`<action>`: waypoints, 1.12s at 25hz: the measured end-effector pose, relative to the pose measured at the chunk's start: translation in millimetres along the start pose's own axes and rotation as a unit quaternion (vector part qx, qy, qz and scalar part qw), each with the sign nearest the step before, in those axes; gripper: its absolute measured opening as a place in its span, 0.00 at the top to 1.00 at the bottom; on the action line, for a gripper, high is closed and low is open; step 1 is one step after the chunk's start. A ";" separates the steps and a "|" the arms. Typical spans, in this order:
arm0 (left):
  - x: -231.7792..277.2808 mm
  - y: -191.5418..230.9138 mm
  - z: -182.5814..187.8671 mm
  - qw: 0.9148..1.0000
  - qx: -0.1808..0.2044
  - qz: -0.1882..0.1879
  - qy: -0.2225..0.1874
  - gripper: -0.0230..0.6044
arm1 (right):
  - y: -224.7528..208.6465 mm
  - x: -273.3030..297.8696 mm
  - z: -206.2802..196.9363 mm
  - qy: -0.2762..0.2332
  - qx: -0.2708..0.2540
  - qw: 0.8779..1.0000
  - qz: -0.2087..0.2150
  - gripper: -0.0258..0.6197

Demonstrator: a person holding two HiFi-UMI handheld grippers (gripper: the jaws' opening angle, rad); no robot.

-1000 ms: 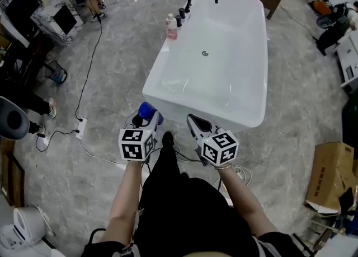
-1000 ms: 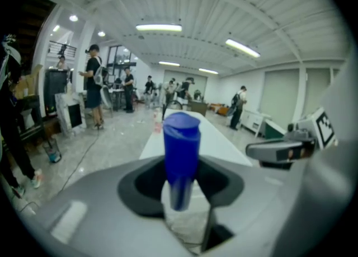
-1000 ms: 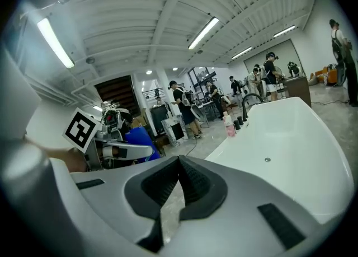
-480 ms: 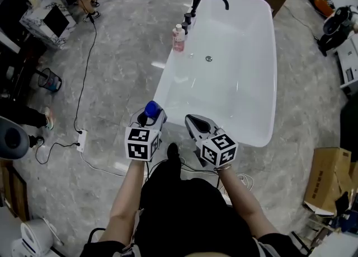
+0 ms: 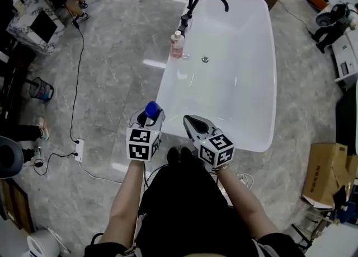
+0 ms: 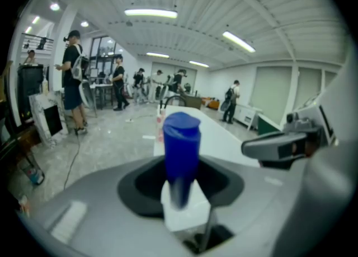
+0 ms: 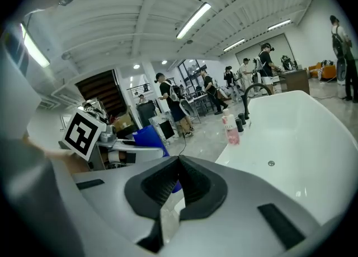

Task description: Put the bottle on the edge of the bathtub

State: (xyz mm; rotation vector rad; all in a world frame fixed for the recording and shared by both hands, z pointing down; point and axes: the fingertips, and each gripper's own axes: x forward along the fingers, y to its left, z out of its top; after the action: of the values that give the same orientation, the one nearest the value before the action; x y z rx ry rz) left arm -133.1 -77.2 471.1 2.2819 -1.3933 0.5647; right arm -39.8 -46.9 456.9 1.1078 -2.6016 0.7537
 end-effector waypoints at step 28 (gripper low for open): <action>190.6 53.8 46.5 0.999 0.032 0.019 0.012 0.71 | -121.7 87.1 20.0 0.022 0.015 1.000 0.006 0.96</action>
State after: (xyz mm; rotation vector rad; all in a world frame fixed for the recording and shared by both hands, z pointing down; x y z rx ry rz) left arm -95.6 -264.5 541.0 2.2947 -1.4296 0.6567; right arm -12.5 -182.0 518.5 1.0741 -2.5708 0.8134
